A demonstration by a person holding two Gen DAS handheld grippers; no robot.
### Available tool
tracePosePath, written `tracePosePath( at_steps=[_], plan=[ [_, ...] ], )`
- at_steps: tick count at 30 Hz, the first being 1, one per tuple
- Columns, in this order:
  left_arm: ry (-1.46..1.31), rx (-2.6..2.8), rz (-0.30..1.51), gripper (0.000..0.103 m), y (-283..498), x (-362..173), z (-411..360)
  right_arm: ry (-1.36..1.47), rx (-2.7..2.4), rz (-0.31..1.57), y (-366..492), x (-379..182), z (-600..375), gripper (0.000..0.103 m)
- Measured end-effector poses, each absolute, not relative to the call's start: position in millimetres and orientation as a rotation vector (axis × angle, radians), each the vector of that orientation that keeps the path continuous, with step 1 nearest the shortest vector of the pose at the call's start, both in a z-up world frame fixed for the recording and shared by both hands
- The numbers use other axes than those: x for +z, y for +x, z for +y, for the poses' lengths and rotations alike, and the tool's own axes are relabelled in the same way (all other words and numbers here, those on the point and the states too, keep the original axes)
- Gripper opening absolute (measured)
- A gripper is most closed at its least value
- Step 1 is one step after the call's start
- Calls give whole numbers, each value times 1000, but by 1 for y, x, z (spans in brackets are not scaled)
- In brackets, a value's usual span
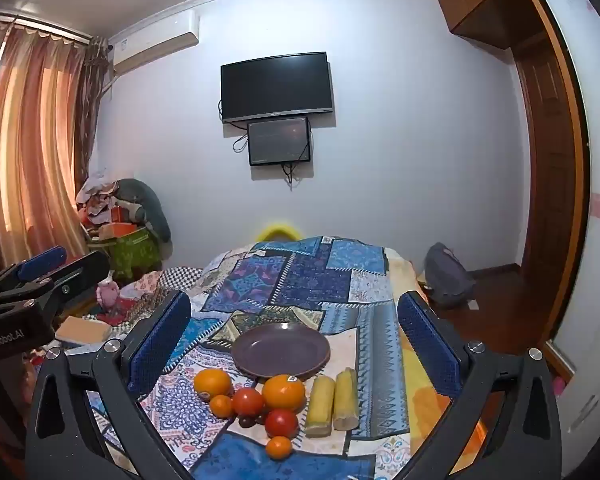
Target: Organize fruits
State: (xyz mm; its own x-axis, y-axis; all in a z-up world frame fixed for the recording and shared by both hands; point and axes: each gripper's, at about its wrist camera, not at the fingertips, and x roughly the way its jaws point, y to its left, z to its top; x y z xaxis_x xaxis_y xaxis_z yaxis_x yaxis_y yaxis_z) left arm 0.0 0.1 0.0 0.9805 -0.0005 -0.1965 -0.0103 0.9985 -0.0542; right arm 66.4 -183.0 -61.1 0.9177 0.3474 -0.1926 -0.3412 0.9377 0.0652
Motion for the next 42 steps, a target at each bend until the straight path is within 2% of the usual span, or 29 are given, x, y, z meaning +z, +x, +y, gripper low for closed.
tracePosePath(
  at_steps=[42],
  plan=[
    [-36,18,189,103,1,-4,0,22,362,196,64,-61,-177,103]
  ],
)
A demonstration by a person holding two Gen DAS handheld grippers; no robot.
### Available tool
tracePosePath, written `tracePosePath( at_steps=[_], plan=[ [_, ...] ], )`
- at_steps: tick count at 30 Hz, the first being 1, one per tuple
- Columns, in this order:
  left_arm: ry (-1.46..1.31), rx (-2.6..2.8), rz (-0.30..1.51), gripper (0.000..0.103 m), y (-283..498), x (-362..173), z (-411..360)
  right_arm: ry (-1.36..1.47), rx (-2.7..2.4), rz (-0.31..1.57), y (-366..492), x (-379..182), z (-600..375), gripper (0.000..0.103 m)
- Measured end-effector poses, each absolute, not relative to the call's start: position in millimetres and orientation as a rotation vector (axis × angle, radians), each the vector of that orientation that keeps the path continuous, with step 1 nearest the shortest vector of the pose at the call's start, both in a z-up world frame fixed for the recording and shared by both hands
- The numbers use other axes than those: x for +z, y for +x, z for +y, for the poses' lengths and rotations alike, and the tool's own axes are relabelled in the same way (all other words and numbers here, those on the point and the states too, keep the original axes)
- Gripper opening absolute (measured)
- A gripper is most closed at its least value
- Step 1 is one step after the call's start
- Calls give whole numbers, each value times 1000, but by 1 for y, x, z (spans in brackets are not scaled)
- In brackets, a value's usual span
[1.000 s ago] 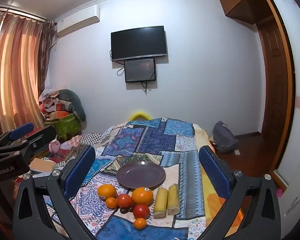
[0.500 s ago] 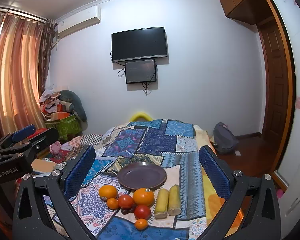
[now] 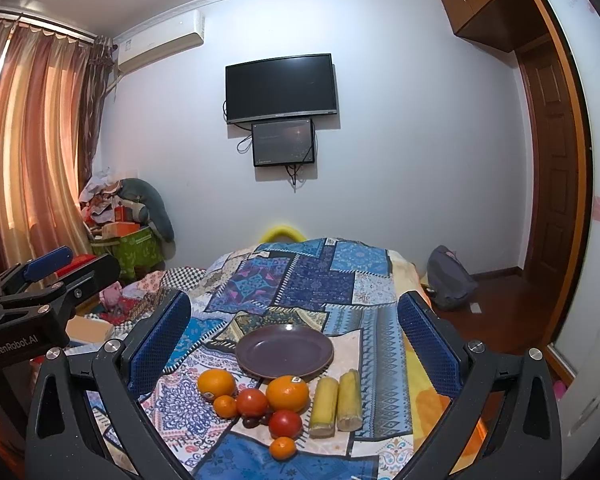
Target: Organize fruits
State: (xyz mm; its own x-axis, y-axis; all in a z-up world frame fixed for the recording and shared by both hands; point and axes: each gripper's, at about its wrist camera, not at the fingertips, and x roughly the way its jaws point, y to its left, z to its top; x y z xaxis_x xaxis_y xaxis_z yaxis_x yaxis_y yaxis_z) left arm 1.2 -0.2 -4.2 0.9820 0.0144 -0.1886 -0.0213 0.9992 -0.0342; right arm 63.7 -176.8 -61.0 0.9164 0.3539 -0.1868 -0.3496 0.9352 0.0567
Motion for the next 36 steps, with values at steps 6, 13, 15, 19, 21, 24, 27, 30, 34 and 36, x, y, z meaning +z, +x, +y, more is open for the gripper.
tracePosePath(
  at_steps=[6,13,15,19,21,24,27,30,34,36],
  plan=[
    [-42,17,193,103,1,-4,0,23,361,199,63,-61,-177,103],
    [-39,14,193,103,0,-3,0,26,359,200,63,-61,-178,103],
    [-38,12,192,103,0,-3,0,26,359,198,63,-61,-179,103],
    [-36,8,193,103,0,-3,-1,27,359,198,63,-60,-179,103],
    [-34,8,192,103,0,-3,-2,27,359,197,62,-60,-179,103],
    [-33,8,191,103,0,-3,-2,27,359,196,62,-59,-179,103],
    [-33,8,191,103,0,-3,-2,28,359,197,63,-59,-179,103],
    [-31,9,190,103,-1,-2,-3,28,359,196,64,-59,-179,103],
    [-28,2,191,103,0,-1,-6,28,359,197,64,-60,-179,103],
    [-24,2,192,103,1,-1,-6,27,358,197,64,-60,-178,103]
  ],
)
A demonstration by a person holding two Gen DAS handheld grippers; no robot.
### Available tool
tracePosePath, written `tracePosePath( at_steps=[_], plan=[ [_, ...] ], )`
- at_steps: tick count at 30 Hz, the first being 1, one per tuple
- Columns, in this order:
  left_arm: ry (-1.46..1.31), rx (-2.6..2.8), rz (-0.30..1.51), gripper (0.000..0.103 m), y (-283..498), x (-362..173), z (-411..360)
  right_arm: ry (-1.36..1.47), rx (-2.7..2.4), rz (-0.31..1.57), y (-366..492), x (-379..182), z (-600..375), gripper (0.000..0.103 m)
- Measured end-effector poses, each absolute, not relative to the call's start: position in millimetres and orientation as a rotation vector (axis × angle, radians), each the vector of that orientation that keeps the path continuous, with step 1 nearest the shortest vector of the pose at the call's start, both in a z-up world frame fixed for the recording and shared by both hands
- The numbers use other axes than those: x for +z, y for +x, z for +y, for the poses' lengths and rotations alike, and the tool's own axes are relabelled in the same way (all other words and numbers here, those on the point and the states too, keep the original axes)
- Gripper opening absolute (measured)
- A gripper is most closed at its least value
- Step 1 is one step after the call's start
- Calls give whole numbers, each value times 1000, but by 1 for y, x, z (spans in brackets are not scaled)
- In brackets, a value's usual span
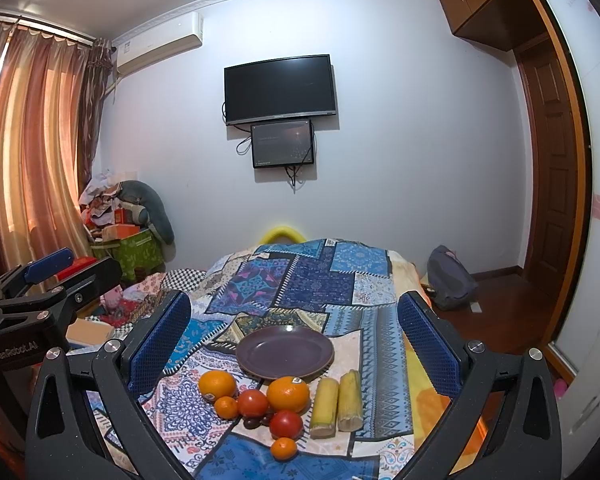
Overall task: Organize fruits
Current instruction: 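Grasp the large orange with the left gripper while the right gripper grasps a corn cob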
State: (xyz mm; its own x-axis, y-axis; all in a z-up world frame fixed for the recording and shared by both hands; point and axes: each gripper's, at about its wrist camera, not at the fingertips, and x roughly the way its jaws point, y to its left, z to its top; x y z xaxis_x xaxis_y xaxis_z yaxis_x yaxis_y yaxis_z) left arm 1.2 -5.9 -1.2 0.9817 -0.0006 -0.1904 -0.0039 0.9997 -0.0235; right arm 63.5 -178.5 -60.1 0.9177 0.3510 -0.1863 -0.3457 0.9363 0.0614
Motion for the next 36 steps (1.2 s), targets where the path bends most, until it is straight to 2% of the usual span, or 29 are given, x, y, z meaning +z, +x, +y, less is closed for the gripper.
tracePosePath(
  at_steps=[13,16,18,24,33,36],
  plan=[
    [-26,-17,230,103,18,-12,0,34,351,254,81,-67,-181,103],
    [-40,-22,270,96,31,-20,6,36,344,282,90,-74,-185,101],
    [-45,-19,296,89,39,-27,10,28,341,312,98,-80,-186,90],
    [-65,-5,426,77,76,-57,29,34,341,434,130,-103,-197,71],
    [-87,-7,648,63,129,-118,53,30,326,627,175,-148,-209,49],
    [-83,-11,725,63,146,-143,56,30,323,695,192,-168,-211,42]
  ],
)
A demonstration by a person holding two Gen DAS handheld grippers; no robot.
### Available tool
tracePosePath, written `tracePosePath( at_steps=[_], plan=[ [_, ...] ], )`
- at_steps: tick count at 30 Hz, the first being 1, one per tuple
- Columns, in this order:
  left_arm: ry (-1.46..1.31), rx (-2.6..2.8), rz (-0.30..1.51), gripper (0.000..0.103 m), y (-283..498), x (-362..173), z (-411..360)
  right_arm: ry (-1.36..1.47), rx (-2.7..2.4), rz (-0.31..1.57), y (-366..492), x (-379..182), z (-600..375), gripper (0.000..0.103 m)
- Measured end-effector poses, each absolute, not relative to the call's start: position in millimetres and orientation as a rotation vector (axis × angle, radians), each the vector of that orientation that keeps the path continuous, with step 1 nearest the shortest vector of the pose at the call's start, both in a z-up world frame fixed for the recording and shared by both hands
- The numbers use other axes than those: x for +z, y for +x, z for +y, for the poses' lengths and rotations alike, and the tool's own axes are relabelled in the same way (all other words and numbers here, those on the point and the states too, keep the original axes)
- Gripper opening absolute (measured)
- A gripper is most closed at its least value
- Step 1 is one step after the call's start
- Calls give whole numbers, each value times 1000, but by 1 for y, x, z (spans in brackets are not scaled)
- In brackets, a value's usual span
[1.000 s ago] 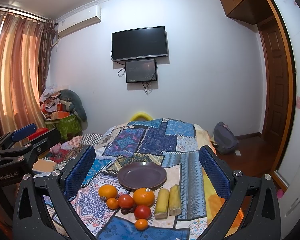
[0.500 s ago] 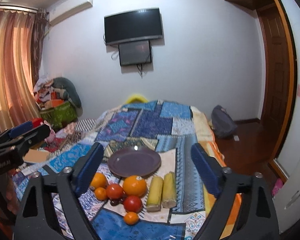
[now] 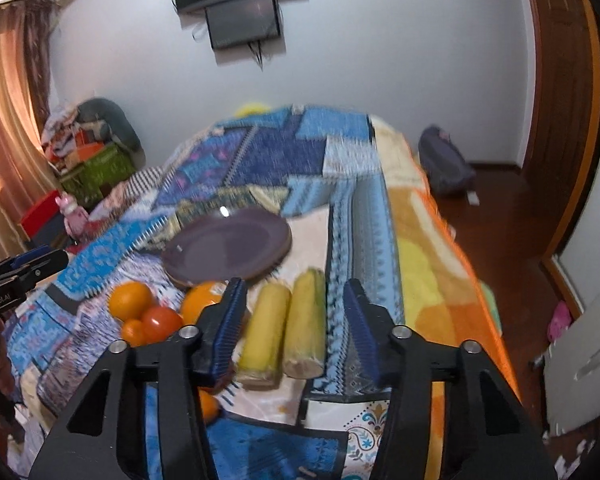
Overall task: Organize fruits
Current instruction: 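Grasp the large orange with the left gripper while the right gripper grasps a corn cob, then place the orange on the dark plate with the left gripper while the right gripper places the corn beside it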
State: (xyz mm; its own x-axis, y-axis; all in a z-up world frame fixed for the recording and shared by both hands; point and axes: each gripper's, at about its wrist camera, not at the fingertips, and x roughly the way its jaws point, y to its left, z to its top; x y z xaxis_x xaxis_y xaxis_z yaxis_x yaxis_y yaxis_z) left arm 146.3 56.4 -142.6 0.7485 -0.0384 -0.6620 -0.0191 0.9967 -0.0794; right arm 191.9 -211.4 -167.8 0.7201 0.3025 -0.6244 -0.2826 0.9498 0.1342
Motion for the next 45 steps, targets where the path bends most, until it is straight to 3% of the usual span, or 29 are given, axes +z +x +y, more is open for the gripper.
tracePosePath(
  at_steps=[8,30,45],
  plan=[
    [-116,-30,862,63,180,-185,61,36,342,838,224,-207,-211,35],
    [-162,-109,1016,66,220,-227,53,-43,360,938,258,-243,-191,36],
    [-160,-87,947,65,217,-203,59,-19,371,878,262,-219,-197,35]
  ],
)
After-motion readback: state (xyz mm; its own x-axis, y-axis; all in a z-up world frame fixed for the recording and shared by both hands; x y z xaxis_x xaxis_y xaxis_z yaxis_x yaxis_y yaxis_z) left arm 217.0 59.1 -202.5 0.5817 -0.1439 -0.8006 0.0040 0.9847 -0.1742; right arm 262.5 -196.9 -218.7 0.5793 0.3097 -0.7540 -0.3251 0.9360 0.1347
